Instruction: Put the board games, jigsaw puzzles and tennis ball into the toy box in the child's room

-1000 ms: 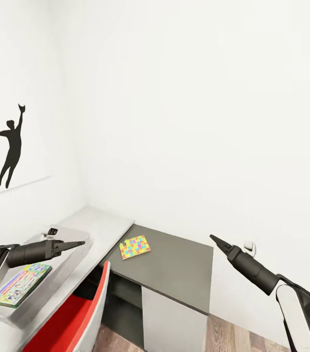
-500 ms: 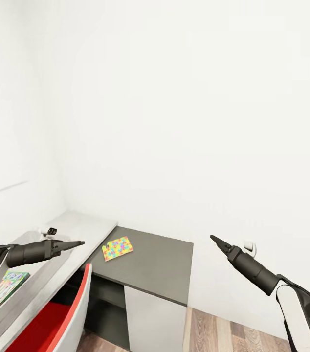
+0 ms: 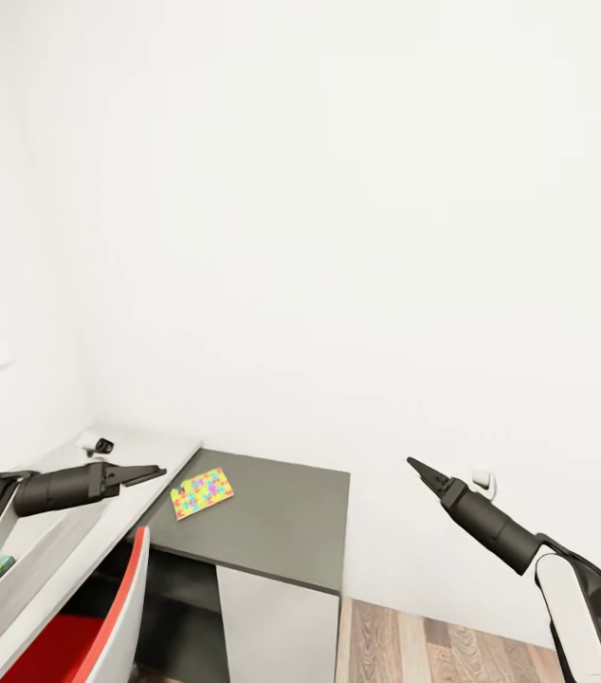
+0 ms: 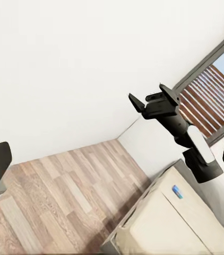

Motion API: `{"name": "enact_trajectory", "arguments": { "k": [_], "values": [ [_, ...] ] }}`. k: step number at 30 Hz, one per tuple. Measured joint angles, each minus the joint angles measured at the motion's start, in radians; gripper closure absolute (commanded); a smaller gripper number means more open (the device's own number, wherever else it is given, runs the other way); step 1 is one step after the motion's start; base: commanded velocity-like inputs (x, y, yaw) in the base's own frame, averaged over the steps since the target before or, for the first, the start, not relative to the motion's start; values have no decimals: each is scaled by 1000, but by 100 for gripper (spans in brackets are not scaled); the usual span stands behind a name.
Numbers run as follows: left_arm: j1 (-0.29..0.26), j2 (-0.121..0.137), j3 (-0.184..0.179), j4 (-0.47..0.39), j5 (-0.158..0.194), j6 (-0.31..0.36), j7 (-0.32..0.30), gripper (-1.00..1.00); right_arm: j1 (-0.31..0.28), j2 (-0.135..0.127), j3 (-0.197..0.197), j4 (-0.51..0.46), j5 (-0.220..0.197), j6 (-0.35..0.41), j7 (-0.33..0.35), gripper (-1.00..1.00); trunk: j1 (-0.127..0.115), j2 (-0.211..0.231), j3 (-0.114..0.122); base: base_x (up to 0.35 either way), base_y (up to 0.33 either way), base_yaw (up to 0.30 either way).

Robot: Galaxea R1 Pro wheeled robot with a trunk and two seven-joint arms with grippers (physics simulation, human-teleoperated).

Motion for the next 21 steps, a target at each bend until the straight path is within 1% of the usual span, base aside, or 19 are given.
{"name": "enact_trajectory", "arguments": {
  "k": [6,11,17,21],
  "values": [
    [0,-3,-4,-13,-7,31,0,-100,0,4,0,-1,1,-1,-1,-100,0,0,5,0,0,-93],
    [0,-4,-5,-15,-9,38,0,-100,0,5,0,0,0,-1,-1,-100,0,0,5,-15,0,-54],
    [0,-7,-5,-16,-9,39,0,-100,1,5,-1,1,0,-1,-1,-100,0,0,3,-196,0,-206],
    [-1,-6,-6,-15,-10,39,0,-100,0,5,-1,5,0,-1,-1,-100,0,0,1,-82,0,-248]
  ]
}}
